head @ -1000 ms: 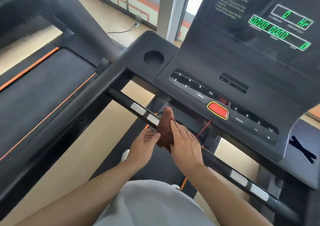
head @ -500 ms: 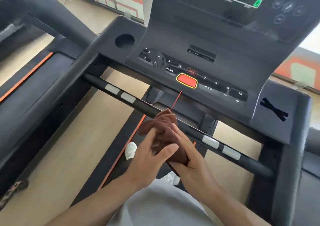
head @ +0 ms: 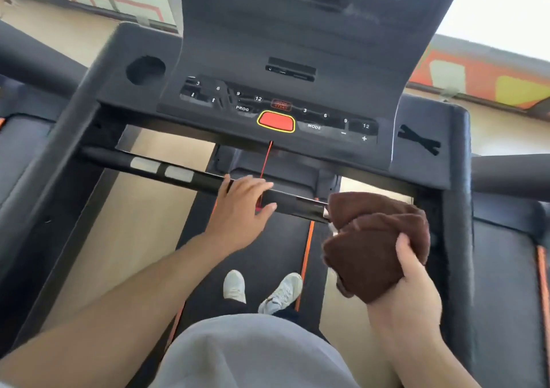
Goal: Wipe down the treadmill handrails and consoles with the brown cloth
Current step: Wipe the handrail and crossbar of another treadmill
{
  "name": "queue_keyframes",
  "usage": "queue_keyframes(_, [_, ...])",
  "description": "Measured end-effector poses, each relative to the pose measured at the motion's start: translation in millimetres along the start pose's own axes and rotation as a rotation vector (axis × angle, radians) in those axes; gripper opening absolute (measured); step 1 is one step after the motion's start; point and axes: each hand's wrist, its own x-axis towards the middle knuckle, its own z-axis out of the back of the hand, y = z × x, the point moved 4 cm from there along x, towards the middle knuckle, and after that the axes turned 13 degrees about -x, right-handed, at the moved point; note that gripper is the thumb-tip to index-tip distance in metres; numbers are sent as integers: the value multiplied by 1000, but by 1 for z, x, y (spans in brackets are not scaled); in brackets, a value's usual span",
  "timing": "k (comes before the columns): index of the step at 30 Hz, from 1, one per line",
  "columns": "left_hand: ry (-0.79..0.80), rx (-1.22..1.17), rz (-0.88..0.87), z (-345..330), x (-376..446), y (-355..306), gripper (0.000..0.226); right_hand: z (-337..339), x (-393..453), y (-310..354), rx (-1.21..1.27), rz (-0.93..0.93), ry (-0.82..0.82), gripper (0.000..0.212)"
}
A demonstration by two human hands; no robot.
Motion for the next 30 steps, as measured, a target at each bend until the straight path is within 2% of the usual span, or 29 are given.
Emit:
queue_keyframes(1, [53, 55, 1, -1, 4, 9, 48, -5, -5, 8, -29, 83, -1, 67])
queue_keyframes(3, [79, 114, -49, -3, 4, 19, 49, -18, -6, 17, -178, 219, 27, 21])
queue_keyframes(5, [52, 127, -109, -4, 1, 21, 49, -42, 4, 17, -624, 368, 190, 45])
queue_keyframes(7, [20, 117, -134, -3, 0, 22, 52, -64, 33, -5, -1337, 524, 329, 65])
queue_keyframes(8, [20, 108, -136, -3, 1, 22, 55, -73, 49, -21, -1671, 588, 341, 73])
queue_keyframes(9, [34, 104, -131, -3, 1, 21, 57, -81, 63, -36, -1886, 633, 321, 85])
queue_keyframes(10, [49, 110, -126, -3, 1, 21, 58, -91, 73, -48, -1992, 658, 305, 98])
queue_keyframes(12, [57, 122, -147, -3, 0, 21, 60, -114, 89, -57, -2034, 672, 251, 119])
queue_keyframes(14, [72, 125, -179, -2, 0, 24, 61, -129, 106, -55, -2027, 634, 237, 118])
queue_keyframes(17, [107, 136, -191, -2, 0, 27, 67, -145, 120, -48, -2070, 578, 177, 86])
queue_keyframes(19, [104, 143, -184, -3, 0, 25, 68, -151, 121, -47, -2092, 604, 162, 65])
queue_keyframes(21, [118, 143, -168, -2, 0, 24, 69, -151, 124, -43, -2104, 583, 250, 52])
queue_keyframes(23, [130, 166, -155, -3, 0, 22, 73, -152, 133, -34, -2096, 499, 426, 45])
queue_keyframes(27, [162, 282, -45, -12, 5, 11, 83, -159, 156, -28, -1979, 154, 852, 43])
queue_keyframes(29, [191, 340, 20, -17, 9, 5, 87, -157, 162, -27, -1923, 110, 905, 53])
queue_keyframes(30, [200, 355, 48, -18, 11, 2, 89, -154, 161, -26, -1904, 164, 865, 60])
